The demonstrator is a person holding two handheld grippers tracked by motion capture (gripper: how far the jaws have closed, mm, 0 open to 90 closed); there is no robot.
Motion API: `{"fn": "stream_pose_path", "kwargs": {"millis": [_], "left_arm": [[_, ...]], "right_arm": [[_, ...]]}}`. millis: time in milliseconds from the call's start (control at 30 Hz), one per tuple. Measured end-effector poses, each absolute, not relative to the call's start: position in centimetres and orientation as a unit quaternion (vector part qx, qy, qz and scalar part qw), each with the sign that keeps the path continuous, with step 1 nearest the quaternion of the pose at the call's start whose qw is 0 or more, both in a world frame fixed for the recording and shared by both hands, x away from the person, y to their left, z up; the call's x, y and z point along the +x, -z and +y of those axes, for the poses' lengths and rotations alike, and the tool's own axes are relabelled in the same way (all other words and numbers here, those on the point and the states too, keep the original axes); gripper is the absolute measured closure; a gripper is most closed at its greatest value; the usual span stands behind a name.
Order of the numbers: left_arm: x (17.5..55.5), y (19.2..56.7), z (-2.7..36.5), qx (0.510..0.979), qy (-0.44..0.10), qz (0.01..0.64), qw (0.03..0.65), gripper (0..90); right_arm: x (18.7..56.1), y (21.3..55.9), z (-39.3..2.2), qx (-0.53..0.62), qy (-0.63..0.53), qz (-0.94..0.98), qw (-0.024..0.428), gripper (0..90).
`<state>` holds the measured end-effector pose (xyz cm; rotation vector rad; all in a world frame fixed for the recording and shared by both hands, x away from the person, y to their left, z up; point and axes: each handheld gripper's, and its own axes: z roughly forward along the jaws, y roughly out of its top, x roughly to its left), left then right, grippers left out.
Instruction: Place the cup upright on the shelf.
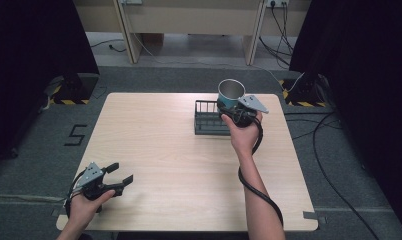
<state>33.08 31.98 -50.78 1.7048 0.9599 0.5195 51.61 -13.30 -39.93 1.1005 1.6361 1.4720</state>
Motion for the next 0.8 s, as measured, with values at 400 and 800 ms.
{"fn": "stream_pose_path", "kwargs": {"millis": [400,800], "left_arm": [[33.1,50.8,32.1,0.712,-0.218,0.403,0.532,18.9],[33.1,50.7,32.1,0.712,-0.218,0.404,0.532,18.9]], "right_arm": [[52.9,40.3,-13.7,0.434,-0.554,0.626,0.337,19.7],[53.9,40.5,-14.4,0.451,-0.544,0.624,0.335,19.7]]}}
